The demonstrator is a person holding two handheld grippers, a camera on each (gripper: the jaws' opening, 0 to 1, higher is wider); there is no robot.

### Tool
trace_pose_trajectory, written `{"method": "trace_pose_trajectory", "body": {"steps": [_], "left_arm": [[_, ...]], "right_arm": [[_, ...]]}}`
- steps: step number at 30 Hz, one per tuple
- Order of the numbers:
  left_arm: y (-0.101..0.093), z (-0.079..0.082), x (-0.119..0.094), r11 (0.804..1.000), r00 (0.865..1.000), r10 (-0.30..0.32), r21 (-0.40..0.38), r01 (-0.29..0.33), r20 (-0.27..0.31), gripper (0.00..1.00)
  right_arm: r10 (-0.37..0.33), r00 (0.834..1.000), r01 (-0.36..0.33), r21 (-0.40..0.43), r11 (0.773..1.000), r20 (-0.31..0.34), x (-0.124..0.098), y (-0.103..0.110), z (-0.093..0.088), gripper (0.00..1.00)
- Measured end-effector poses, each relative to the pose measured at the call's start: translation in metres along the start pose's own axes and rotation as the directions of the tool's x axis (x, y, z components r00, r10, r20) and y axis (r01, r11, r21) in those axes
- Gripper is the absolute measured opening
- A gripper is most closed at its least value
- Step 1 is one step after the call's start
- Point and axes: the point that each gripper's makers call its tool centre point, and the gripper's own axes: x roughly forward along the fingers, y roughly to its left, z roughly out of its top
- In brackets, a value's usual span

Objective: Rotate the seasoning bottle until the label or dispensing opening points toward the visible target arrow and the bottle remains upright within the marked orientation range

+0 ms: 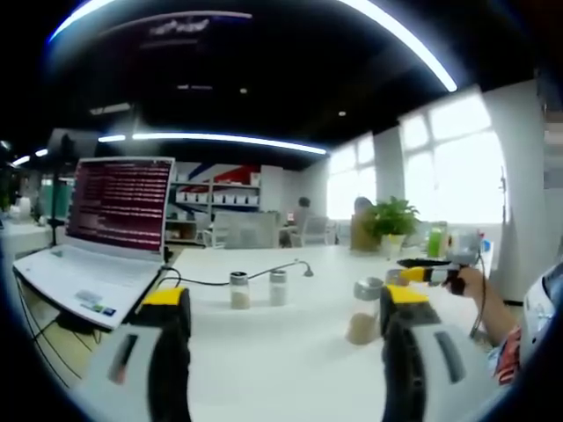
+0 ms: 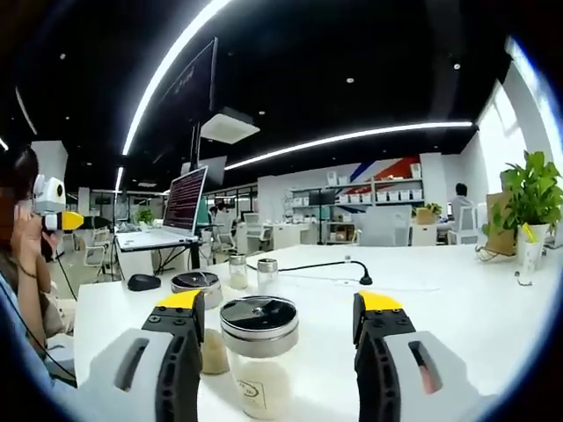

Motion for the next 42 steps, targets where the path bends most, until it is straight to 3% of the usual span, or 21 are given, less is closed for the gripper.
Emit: {"method": "trace_pose_trajectory", "body": {"steps": [6,7,8,12,14,20,23,29,34,42], "left_arm": [[0.002,0.000,0.000,1.000,1.000,0.006,-0.004,-0.006,-0.001,0.94],[0.002,0.000,0.000,1.000,1.000,0.006,-0.004,-0.006,-0.001,0.94],[0.002,0.000,0.000,1.000,1.000,0.005,-0.004,-0.005,0.000,0.94],[0.001,0.000,0.000,1.000,1.000,0.005,-0.002,-0.005,0.001,0.94],[0.001,-0.001,0.000,1.000,1.000,0.005,-0.002,-0.005,-0.001,0.94],[0.002,0.000,0.000,1.000,1.000,0.006,-0.003,-0.006,0.001,0.94],[0.005,0.001,-0.002,1.000,1.000,0.013,-0.006,-0.013,0.005,0.94],[0.008,0.002,-0.004,1.000,1.000,0.025,-0.008,-0.025,0.013,0.94],[0.006,0.001,-0.003,1.000,1.000,0.021,-0.007,-0.021,0.009,0.94],[0.006,0.001,-0.002,1.000,1.000,0.019,-0.005,-0.019,0.005,0.94]], "right_arm": [[0.073,0.997,-0.073,-0.011,0.997,-0.024,0.001,-0.003,0.002,0.70],[0.080,0.997,-0.080,-0.009,0.997,-0.021,0.001,-0.005,0.004,0.68],[0.087,0.995,-0.086,-0.033,0.996,0.037,0.002,-0.006,0.015,0.65],[0.141,0.990,-0.140,-0.035,0.990,0.030,0.001,-0.002,0.017,0.65],[0.205,0.979,-0.205,-0.027,0.978,0.007,0.001,0.006,0.015,0.62],[0.304,0.952,-0.305,-0.043,0.951,-0.038,0.003,0.018,0.003,0.60],[0.362,0.932,-0.362,0.005,0.932,-0.014,0.006,0.025,0.002,0.60],[0.371,0.926,-0.370,0.027,0.929,-0.067,0.012,0.025,-0.013,0.56],[0.392,0.918,-0.389,0.054,0.920,-0.065,0.011,0.027,-0.016,0.40],[0.404,0.911,-0.402,0.046,0.914,-0.077,0.012,0.027,-0.021,0.39]]}}
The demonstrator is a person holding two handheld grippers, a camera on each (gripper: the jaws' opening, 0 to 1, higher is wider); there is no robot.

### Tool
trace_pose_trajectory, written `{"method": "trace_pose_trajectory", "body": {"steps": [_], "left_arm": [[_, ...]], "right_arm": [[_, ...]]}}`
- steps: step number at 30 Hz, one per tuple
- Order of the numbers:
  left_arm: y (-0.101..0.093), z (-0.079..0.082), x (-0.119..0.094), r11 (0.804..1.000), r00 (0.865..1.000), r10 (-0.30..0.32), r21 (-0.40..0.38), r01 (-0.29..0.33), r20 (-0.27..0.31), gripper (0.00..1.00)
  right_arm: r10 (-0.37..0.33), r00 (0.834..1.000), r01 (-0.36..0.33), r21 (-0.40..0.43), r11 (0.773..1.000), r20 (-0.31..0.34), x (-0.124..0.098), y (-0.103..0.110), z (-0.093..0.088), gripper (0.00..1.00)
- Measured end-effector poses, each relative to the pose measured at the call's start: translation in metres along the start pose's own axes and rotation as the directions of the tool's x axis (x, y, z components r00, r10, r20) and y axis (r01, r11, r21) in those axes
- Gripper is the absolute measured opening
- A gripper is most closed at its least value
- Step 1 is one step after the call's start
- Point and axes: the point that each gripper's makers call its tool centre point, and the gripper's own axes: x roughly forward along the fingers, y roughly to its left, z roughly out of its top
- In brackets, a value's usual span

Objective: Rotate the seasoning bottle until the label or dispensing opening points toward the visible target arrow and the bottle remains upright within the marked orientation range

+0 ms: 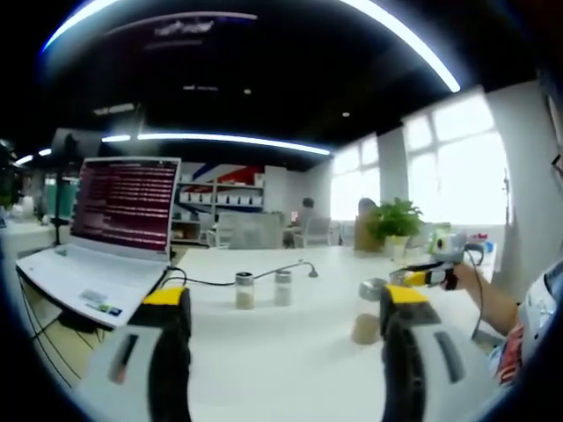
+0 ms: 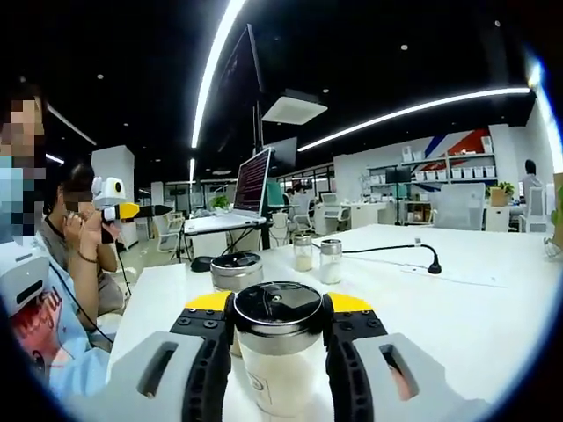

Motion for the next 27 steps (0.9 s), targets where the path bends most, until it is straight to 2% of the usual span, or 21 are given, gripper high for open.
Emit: {"method": "trace_pose_trajectory", "body": {"steps": [4,27], "left_arm": [[-0.0006,0.0007,-0.0003,1.000,1.000,0.000,0.004,0.000,0.001,0.94],[-0.0027,0.0000,0.0001,1.000,1.000,-0.005,0.002,0.005,-0.001,0.94]], "right_arm": [[-0.007,1.000,0.007,-0.016,1.000,0.003,-0.0004,0.0017,-0.0002,0.39],[-0.074,0.997,0.074,0.006,0.997,-0.008,0.0003,-0.0007,-0.0004,0.39]]}}
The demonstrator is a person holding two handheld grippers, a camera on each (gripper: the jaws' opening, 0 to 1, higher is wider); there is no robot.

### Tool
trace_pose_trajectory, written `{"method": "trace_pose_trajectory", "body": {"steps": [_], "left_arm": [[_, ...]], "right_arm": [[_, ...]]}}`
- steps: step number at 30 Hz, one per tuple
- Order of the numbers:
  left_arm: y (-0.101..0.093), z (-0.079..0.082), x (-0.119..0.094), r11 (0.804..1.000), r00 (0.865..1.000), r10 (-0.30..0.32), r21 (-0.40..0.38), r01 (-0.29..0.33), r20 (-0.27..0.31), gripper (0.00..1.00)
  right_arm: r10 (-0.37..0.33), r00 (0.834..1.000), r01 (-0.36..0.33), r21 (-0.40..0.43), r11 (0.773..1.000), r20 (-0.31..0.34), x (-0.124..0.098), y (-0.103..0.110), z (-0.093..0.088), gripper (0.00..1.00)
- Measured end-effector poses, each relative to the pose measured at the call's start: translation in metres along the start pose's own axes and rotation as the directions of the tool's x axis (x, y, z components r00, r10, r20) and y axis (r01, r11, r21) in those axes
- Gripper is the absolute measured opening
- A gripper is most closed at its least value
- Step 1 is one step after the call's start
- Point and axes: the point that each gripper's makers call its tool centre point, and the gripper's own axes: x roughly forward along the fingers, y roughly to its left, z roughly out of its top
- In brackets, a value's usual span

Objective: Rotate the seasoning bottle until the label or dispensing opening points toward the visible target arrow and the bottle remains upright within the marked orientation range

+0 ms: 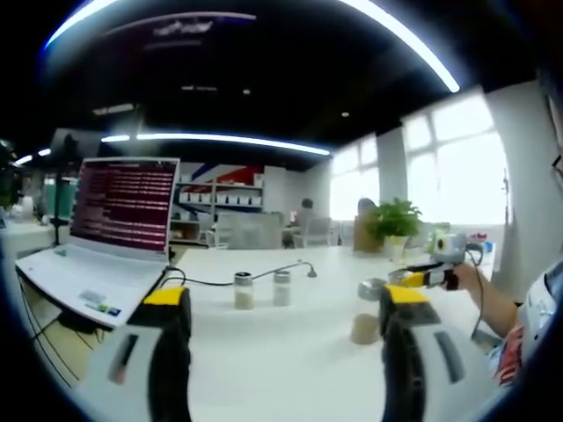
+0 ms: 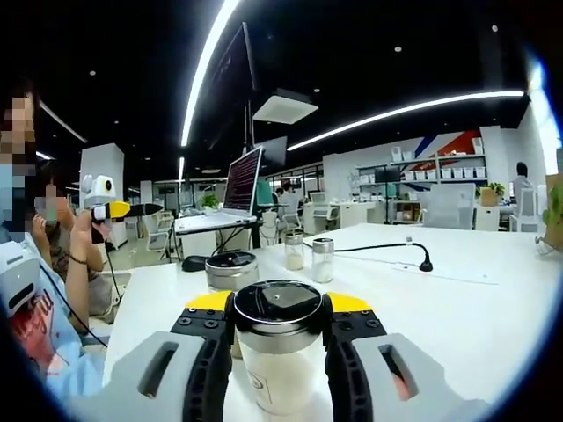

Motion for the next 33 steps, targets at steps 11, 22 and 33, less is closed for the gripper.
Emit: {"method": "trace_pose_trajectory", "body": {"steps": [11,22,33], "left_arm": [[0.0008,-0.0002,0.0001,1.000,1.000,-0.001,-0.001,0.001,-0.001,0.94],[-0.0010,0.0005,-0.0002,1.000,1.000,-0.008,0.003,0.008,0.001,0.94],[-0.0023,-0.0016,0.0023,1.000,1.000,-0.011,0.005,0.011,-0.006,0.94]], "right_arm": [[-0.041,0.999,0.041,0.011,0.999,0.014,0.0009,0.0001,-0.0004,0.39],[-0.071,0.997,0.071,0.010,0.997,0.004,0.0017,-0.0001,-0.0011,0.39],[-0.058,0.998,0.058,0.004,0.998,-0.007,0.0049,0.0011,0.0025,0.52]]}}
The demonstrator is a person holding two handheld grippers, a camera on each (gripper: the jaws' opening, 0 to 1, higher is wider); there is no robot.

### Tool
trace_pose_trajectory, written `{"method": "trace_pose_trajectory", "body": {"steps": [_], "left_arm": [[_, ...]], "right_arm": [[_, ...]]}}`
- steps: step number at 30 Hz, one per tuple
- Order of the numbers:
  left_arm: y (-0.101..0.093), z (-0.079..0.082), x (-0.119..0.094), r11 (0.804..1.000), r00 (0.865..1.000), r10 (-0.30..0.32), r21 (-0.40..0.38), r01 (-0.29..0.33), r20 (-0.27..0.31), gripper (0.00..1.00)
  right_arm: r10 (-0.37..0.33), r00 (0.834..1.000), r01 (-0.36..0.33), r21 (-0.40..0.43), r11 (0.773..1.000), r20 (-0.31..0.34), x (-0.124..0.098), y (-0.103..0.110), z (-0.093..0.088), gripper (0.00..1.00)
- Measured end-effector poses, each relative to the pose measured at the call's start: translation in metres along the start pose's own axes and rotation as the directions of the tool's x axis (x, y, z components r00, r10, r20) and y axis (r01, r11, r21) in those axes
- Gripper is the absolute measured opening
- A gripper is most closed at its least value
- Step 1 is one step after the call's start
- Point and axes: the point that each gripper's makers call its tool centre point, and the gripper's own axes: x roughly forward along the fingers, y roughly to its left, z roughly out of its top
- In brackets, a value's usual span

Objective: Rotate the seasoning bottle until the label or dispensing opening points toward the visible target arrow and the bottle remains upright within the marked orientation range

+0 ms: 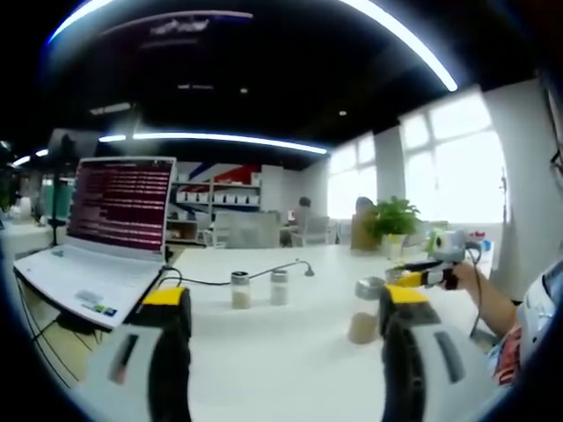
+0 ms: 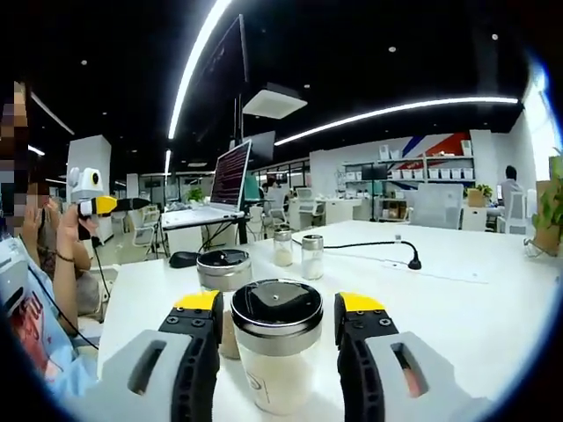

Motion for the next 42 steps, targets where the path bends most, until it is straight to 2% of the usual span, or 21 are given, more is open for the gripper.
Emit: {"method": "trace_pose_trajectory", "body": {"steps": [2,4,7,14,24,29,34,38,42], "left_arm": [[-0.001,0.000,0.000,1.000,1.000,-0.003,0.001,0.003,0.000,0.94],[-0.001,-0.001,0.001,1.000,1.000,-0.004,0.001,0.004,-0.002,0.94],[-0.002,-0.002,0.002,1.000,1.000,-0.005,0.001,0.005,-0.006,0.94],[-0.008,0.002,0.001,1.000,1.000,-0.010,0.021,0.010,0.006,0.94],[-0.008,-0.002,0.005,1.000,1.000,-0.006,0.019,0.006,-0.002,0.94],[-0.010,-0.004,0.008,1.000,1.000,-0.018,0.012,0.018,-0.009,0.94],[-0.017,-0.005,0.010,0.999,0.999,-0.044,-0.005,0.044,-0.008,0.94],[-0.021,-0.003,0.010,0.999,0.999,-0.043,0.023,0.043,-0.005,0.94],[-0.022,-0.003,0.011,0.999,0.999,-0.045,0.014,0.045,-0.004,0.94]], "right_arm": [[-0.005,1.000,0.005,-0.005,1.000,0.005,-0.001,0.001,0.004,0.51],[-0.028,1.000,0.027,-0.065,0.998,-0.005,-0.005,0.001,0.006,0.51],[-0.034,0.999,0.033,-0.085,0.996,-0.004,-0.010,0.004,0.012,0.51],[-0.049,0.999,0.050,-0.059,0.997,0.023,-0.026,0.001,0.023,0.52],[-0.099,0.995,0.101,-0.067,0.993,0.031,-0.050,-0.004,0.028,0.54],[-0.142,0.988,0.145,-0.050,0.988,0.052,-0.068,-0.011,0.030,0.54],[-0.218,0.972,0.223,-0.050,0.974,0.081,-0.085,-0.022,0.034,0.54],[-0.242,0.966,0.248,-0.056,0.967,0.090,-0.098,-0.025,0.036,0.54],[-0.263,0.960,0.270,-0.069,0.960,0.095,-0.109,-0.025,0.037,0.54]]}}
